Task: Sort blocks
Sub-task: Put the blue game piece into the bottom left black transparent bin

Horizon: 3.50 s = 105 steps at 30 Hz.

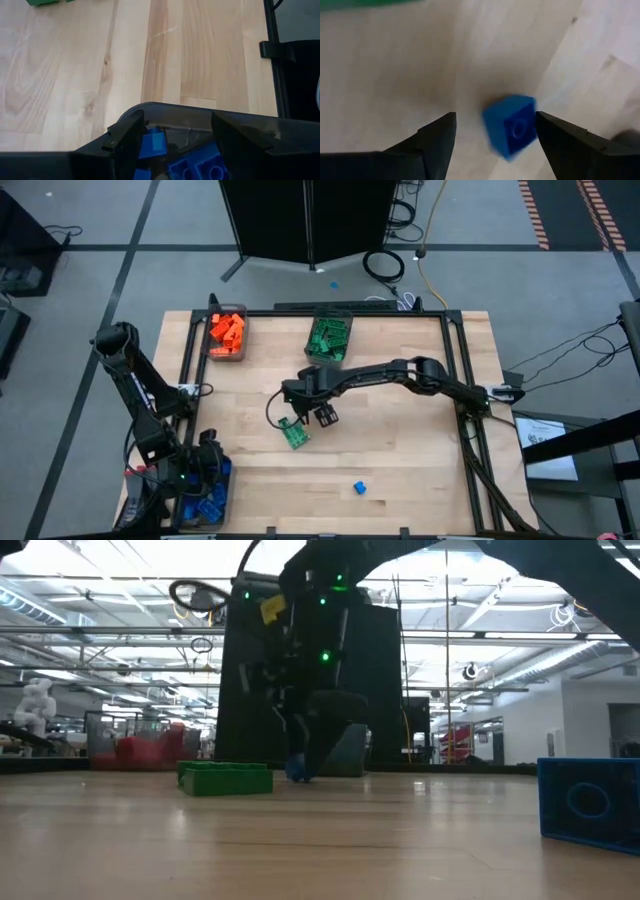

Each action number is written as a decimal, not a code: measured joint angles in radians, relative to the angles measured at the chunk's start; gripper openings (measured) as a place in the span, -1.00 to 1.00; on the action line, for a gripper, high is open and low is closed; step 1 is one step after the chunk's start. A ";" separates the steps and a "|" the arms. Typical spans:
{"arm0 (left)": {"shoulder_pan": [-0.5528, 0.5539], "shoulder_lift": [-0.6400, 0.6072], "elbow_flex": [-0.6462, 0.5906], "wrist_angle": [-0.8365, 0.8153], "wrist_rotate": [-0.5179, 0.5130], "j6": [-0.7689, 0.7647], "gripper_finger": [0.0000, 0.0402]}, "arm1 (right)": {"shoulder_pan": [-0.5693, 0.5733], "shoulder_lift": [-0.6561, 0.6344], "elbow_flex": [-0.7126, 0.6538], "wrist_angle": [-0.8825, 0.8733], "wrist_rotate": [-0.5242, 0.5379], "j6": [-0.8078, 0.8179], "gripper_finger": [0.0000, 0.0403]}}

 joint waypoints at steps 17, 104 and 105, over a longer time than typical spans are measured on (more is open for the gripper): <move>0.000 0.000 0.000 0.009 -0.002 -0.002 0.16 | -0.055 0.024 -0.004 -0.013 -0.079 0.049 -0.09; 0.589 -0.137 0.005 1.169 0.171 0.950 0.16 | 0.453 -0.216 0.363 0.350 0.533 -0.640 -0.42; 0.595 -0.134 0.005 1.177 0.179 0.949 0.16 | 0.453 -0.216 0.363 0.359 0.534 -0.650 -0.42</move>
